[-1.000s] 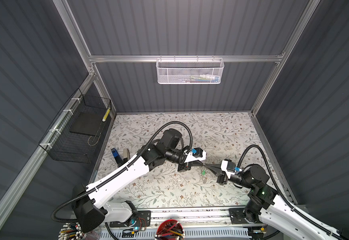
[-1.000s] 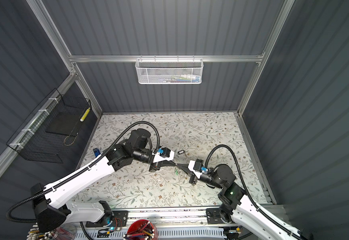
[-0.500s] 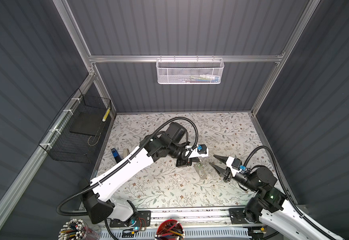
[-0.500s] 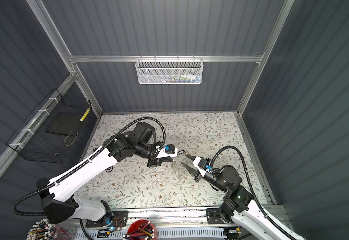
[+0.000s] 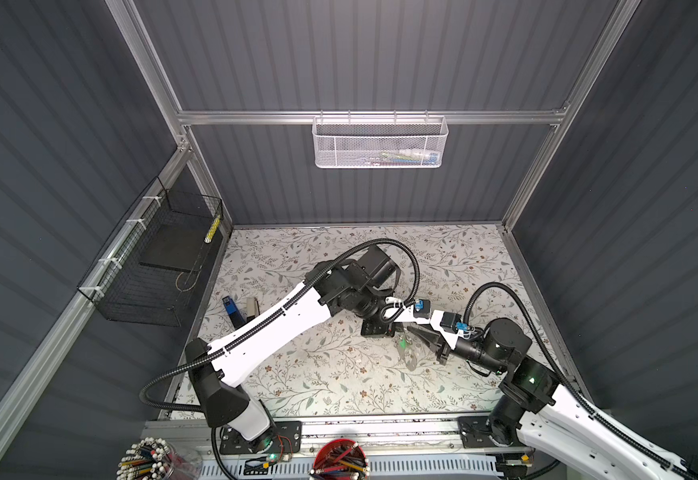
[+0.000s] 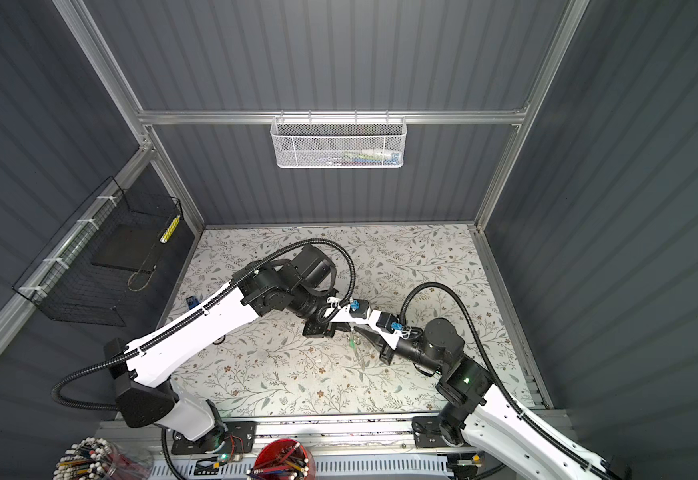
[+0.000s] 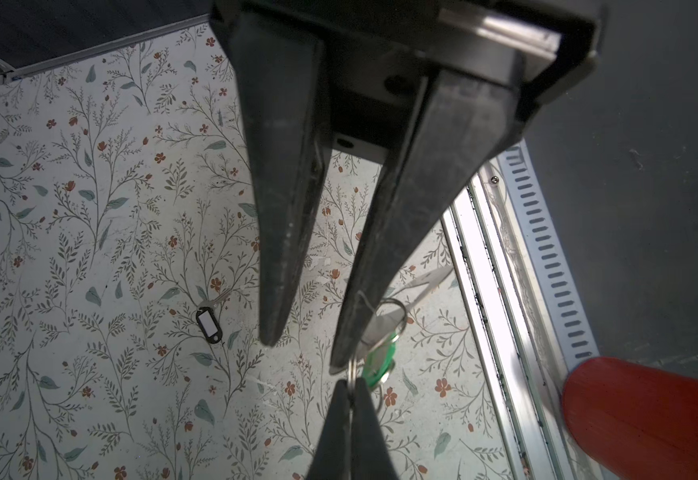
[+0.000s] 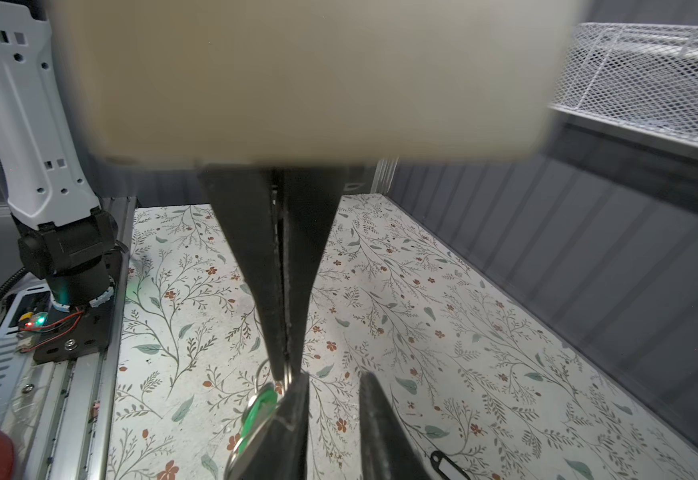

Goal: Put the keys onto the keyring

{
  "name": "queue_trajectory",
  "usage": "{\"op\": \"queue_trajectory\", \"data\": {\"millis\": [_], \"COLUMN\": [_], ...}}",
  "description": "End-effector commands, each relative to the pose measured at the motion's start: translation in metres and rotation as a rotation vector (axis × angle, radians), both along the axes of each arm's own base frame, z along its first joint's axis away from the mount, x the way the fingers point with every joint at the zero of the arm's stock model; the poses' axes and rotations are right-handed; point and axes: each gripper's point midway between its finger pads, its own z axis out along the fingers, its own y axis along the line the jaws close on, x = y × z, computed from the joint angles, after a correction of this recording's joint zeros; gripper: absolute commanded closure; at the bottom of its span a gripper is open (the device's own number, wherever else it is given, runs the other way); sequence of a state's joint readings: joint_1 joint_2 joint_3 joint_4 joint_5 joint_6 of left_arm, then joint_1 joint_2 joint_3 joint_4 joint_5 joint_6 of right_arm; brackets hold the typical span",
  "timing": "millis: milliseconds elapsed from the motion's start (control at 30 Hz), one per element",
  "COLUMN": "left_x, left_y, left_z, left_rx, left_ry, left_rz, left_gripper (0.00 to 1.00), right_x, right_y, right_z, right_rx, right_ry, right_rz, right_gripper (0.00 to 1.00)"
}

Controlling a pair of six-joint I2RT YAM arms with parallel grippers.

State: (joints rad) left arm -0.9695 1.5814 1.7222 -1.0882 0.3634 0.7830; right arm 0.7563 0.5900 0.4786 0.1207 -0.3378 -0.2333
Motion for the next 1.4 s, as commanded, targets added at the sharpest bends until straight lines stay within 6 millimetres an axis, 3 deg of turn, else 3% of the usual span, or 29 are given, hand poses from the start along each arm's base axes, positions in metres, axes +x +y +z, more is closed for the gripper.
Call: {"op": "queue_trajectory", "data": {"millis": [0, 500, 733, 900, 1100, 1367], "left_x": [-0.002, 0.005, 0.001, -0.008, -0.013, -0.018], "left_y": [0.002, -0.002, -0.004, -0.009, -0.008, -0.01], "left_z": [0.01, 0.008, 0.013, 0.017, 0.02, 0.021], "left_rx": [0.003, 0.018, -0.009, -0.04, -0.062, -0.077], "left_ry": [-0.018, -0.045, -0.045, -0.014, -0.008, 0.008], "left_rz": [-0.008, 0.021, 0.004, -0.031, -0.053, -0.069], "left_gripper": [1.0, 1.0, 1.0, 1.0, 1.0, 1.0], "right_x": [-0.013, -0.021, -0.014, -0.011, -0.007, -0.005], "right_y": [0.005, 0.009, 0.009, 0.007, -0.002, -0.007], "right_z": [0.01, 0.002, -0.007, -0.003, 0.0, -0.003], "right_rx": [0.035, 0.023, -0.007, 0.014, 0.042, 0.051], "right_ry": [-0.032, -0.018, 0.01, 0.0, -0.031, -0.03], "right_rz": [0.073, 0.124, 0.094, 0.074, 0.014, -0.014], "right_gripper": [0.77, 0.78, 0.83, 0.83, 0.76, 0.78]}}
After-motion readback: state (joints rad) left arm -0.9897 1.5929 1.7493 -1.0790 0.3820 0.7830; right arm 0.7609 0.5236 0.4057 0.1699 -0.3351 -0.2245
